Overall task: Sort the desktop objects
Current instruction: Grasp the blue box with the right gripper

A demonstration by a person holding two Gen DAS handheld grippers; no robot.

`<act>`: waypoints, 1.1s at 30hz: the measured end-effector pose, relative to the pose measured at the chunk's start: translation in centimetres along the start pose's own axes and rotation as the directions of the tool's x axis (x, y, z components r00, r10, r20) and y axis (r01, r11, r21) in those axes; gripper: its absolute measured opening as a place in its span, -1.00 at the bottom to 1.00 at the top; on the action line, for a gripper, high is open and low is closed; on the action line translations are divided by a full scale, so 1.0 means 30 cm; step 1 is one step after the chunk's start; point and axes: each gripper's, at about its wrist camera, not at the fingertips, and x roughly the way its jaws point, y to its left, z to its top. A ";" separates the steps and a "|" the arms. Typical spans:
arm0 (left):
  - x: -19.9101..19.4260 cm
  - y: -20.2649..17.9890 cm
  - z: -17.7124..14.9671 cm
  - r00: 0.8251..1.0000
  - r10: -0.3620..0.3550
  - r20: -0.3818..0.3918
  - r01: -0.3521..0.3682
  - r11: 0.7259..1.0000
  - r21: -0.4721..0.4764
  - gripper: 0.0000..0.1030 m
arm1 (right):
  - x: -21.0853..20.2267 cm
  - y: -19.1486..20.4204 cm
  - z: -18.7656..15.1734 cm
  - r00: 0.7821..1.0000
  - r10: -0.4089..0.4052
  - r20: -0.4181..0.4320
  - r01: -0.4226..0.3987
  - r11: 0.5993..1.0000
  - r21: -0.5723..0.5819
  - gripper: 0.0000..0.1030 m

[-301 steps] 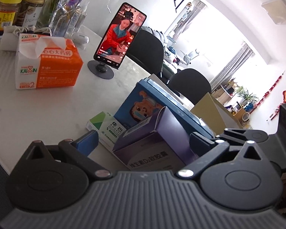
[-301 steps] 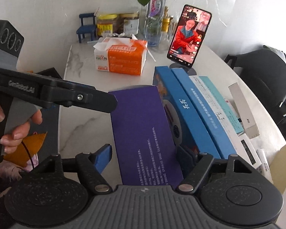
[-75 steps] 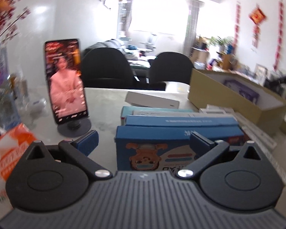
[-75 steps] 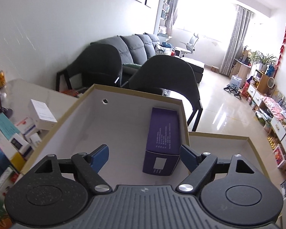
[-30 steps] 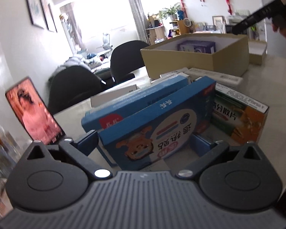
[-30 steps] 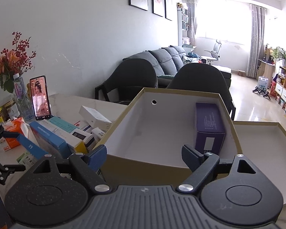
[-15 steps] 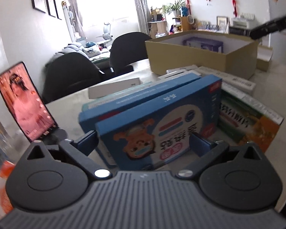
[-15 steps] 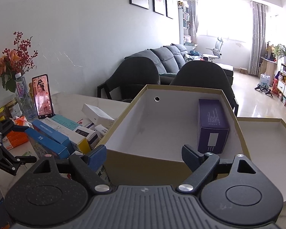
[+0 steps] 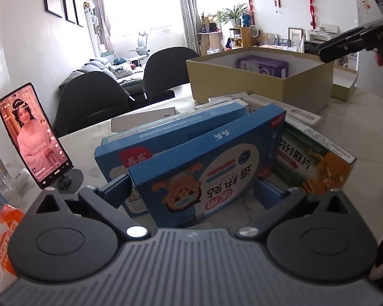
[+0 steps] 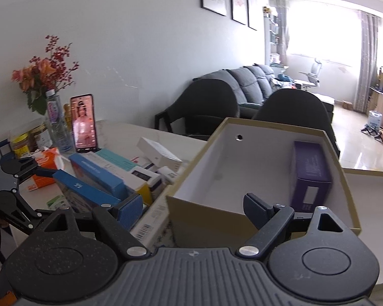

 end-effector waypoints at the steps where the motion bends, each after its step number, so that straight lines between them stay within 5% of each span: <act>1: -0.002 -0.002 -0.001 1.000 0.006 0.000 -0.006 1.000 0.000 0.95 | 0.002 0.010 0.001 1.000 0.010 0.001 -0.010 1.000 -0.005 0.70; 8: -0.012 0.008 -0.012 0.999 0.043 0.022 -0.042 0.998 -0.051 0.71 | 0.055 0.156 0.022 0.987 0.152 -0.047 -0.158 0.973 -0.171 0.58; 17: -0.040 0.020 -0.030 0.996 0.060 0.069 -0.049 0.988 -0.149 0.50 | 0.161 0.365 0.069 0.949 0.249 -0.193 -0.310 0.847 -0.432 0.30; 26: -0.055 0.034 -0.052 0.992 0.059 0.114 -0.030 0.970 -0.241 0.46 | 0.260 0.484 0.089 0.909 0.247 -0.336 -0.404 0.722 -0.562 0.03; 33: -0.062 0.042 -0.066 0.989 0.056 0.136 -0.014 0.957 -0.289 0.46 | 0.325 0.532 0.089 0.900 0.194 -0.390 -0.412 0.671 -0.616 -0.06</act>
